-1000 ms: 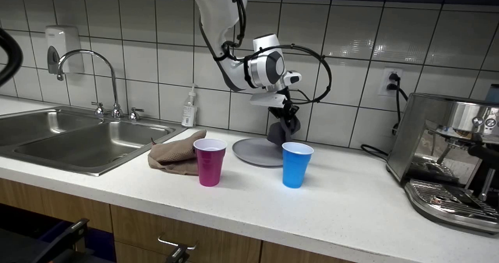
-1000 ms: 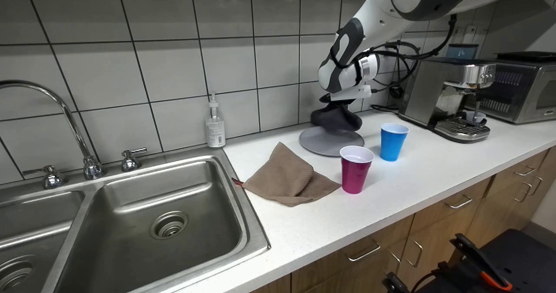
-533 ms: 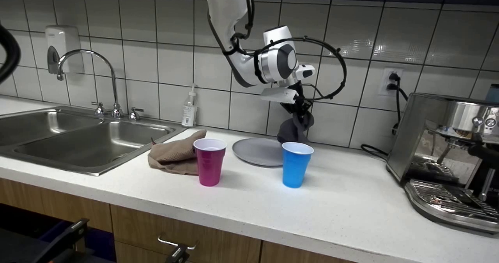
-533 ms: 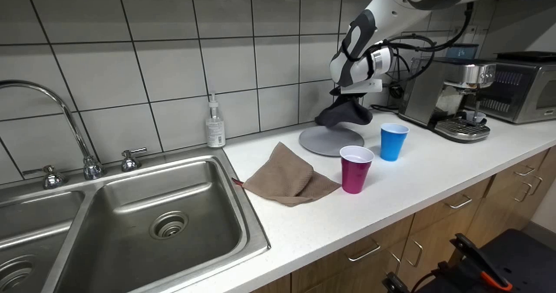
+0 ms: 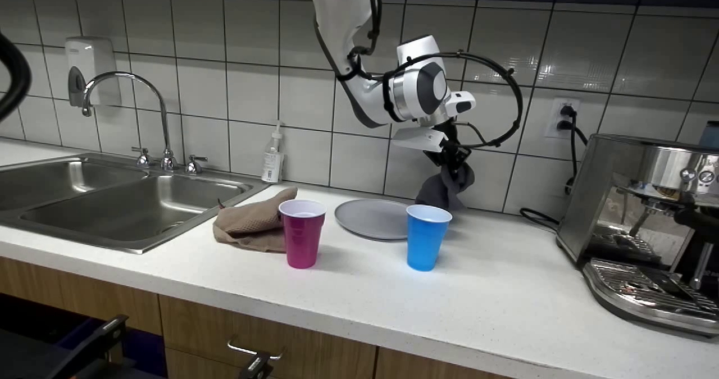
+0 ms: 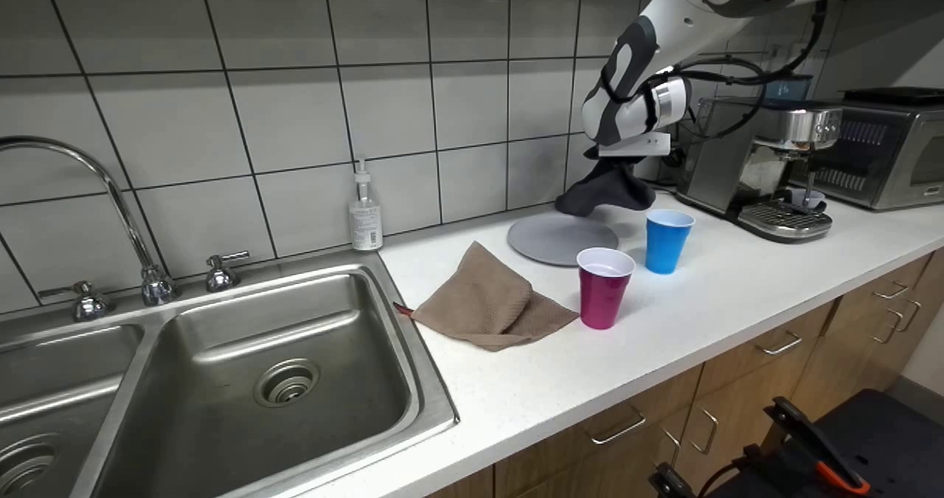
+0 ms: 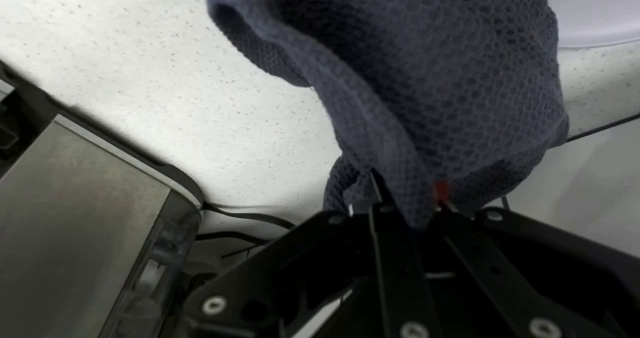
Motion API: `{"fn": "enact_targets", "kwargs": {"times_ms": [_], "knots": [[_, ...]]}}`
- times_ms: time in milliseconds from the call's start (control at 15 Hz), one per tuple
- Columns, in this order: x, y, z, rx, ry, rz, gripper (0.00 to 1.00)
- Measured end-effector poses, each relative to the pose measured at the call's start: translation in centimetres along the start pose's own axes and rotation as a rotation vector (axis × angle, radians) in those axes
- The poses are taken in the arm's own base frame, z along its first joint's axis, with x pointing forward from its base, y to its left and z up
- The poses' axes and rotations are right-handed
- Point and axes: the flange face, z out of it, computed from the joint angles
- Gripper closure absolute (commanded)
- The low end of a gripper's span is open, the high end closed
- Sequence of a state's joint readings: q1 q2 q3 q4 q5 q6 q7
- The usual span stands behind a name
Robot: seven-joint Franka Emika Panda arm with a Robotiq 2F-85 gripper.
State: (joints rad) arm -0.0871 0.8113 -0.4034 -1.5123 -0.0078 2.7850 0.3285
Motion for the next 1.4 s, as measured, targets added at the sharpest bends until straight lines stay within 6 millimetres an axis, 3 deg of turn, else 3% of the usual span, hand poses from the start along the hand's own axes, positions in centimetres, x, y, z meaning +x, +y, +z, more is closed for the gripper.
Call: {"fn": "enact_targets", "kwargs": {"times_ms": [933, 1400], "knots": [[1.1, 6.7, 3.3, -0.053, -0.009, 0.102, 0.99], [1.9, 8.6, 5.7, -0.079, -0.024, 0.124, 0.99]]}}
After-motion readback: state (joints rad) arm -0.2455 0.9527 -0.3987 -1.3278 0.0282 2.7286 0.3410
